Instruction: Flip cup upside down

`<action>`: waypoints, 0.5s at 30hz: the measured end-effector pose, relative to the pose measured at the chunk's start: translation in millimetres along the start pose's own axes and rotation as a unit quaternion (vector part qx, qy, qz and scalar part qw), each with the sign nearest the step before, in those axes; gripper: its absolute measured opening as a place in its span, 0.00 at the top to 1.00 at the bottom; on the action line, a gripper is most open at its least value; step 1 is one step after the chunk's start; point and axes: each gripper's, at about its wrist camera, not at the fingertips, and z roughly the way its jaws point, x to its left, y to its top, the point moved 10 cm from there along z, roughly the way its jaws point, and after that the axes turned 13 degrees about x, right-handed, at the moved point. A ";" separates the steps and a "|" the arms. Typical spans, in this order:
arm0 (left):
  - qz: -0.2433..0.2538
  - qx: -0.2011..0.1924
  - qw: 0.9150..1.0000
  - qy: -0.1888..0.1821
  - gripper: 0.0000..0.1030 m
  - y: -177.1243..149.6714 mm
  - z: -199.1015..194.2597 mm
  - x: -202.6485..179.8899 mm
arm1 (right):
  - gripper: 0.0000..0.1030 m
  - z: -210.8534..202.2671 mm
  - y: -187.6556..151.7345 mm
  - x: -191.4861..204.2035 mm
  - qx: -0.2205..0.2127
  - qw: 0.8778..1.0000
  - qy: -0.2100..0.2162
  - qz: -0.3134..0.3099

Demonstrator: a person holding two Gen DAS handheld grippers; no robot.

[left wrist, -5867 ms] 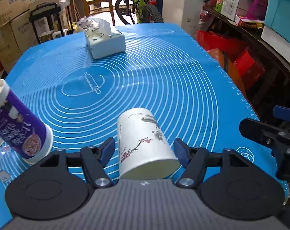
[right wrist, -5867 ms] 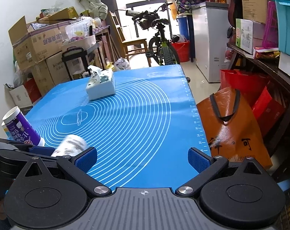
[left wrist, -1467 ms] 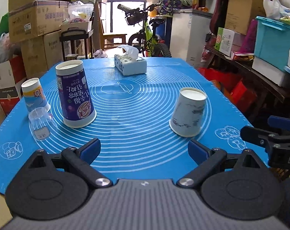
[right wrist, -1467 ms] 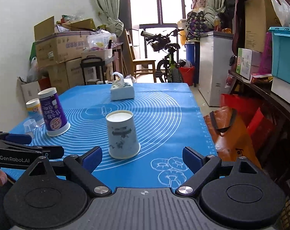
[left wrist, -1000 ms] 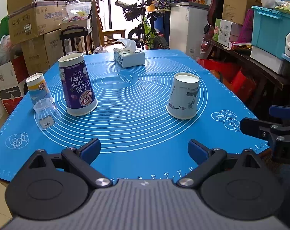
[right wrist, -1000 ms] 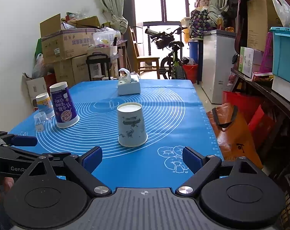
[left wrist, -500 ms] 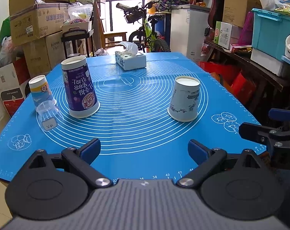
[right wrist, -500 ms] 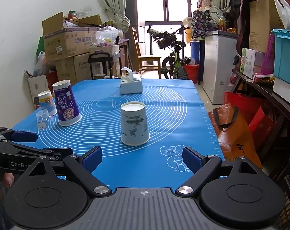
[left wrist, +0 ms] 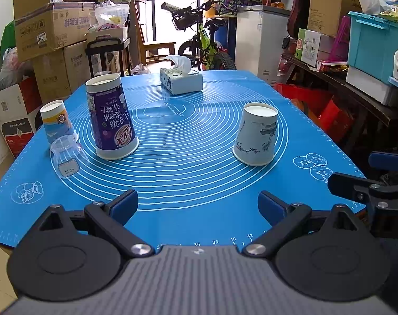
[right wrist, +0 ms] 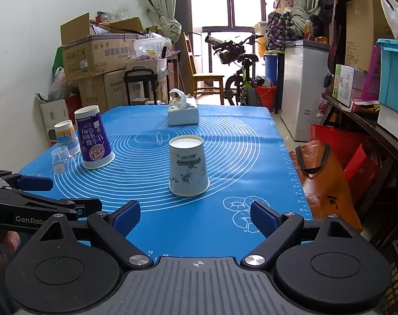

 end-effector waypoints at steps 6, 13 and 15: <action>0.000 0.000 1.000 0.000 0.06 0.0 0.1 0.2 | 0.11 0.1 -0.1 0.2 0.001 1.000 0.000 0.000; 0.000 0.000 1.000 0.000 0.06 0.1 0.1 0.3 | 0.11 2.0 -2.7 -0.6 0.003 1.000 0.000 0.001; 0.000 0.000 1.000 0.001 0.06 0.0 0.2 0.5 | 0.11 2.3 -2.0 -0.8 0.003 1.000 0.000 0.001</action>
